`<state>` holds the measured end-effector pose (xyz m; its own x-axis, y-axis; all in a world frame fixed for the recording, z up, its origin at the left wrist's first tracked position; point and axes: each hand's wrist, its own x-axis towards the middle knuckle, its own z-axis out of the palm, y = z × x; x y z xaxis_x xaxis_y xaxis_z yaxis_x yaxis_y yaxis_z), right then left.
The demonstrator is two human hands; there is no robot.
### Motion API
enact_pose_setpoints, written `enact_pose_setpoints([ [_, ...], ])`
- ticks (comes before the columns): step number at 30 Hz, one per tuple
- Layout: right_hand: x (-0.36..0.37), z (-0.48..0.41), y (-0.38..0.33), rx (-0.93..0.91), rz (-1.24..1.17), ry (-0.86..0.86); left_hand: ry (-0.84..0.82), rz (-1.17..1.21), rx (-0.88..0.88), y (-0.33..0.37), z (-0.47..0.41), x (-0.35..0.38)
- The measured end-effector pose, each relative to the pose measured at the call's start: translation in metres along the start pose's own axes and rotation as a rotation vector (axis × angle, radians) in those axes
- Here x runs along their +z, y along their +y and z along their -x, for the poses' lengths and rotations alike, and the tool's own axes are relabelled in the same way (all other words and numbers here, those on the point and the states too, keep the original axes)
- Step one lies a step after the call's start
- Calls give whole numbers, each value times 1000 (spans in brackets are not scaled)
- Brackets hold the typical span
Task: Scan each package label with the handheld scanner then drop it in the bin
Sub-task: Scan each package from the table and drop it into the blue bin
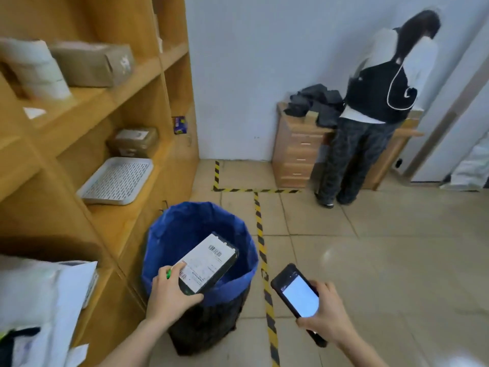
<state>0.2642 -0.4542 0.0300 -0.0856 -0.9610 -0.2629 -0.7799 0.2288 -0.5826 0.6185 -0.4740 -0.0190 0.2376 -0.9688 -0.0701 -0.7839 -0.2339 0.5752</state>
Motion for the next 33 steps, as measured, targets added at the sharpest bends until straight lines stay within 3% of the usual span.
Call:
enact_pose_setpoints([
  [11,74,-163,-124,-78,-73,-117,35,77,-205,-55,-155,-24],
  [24,136,-342,-136,-29,-41,-308,97,52,-560,-69,-249,45],
  [33,257,-424,-114,103,-81,-381,6,60,-765,-122,-297,152],
])
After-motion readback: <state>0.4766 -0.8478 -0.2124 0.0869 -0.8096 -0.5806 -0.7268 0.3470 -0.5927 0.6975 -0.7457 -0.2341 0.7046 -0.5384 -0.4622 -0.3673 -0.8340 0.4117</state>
